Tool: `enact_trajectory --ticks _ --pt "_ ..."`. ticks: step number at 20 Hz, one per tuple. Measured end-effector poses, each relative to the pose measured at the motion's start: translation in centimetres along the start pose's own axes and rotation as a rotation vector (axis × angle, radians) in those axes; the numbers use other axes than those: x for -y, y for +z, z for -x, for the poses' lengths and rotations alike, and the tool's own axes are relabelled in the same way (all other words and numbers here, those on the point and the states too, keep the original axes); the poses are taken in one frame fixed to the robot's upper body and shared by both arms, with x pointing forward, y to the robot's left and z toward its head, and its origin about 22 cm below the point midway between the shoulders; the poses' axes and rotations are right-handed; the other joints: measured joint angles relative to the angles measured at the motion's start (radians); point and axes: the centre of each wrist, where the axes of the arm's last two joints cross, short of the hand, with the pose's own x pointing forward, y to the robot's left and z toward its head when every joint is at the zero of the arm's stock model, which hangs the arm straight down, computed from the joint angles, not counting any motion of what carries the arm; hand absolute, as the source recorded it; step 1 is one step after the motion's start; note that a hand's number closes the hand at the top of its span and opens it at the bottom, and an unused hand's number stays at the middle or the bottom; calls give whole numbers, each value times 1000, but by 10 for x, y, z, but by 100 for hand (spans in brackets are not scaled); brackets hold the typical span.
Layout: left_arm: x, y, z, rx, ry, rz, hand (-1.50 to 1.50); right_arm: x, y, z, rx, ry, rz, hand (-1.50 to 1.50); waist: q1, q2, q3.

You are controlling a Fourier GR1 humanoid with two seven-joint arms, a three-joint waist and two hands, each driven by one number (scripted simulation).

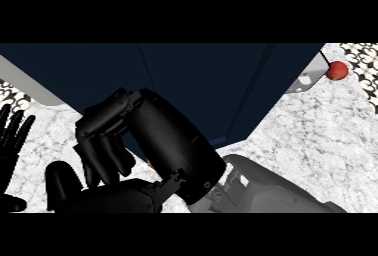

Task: Pick up the wine, place it into the cabinet and close the cabinet

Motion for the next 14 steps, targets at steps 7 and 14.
enact_trajectory --ticks 7,14 --pt "-9 4 -5 4 -7 -9 -150 24 -34 26 -45 -75 57 150 -15 -1 1" --pt "-11 2 -2 7 -4 -14 -150 63 -46 53 -67 -63 109 150 -24 -3 2"
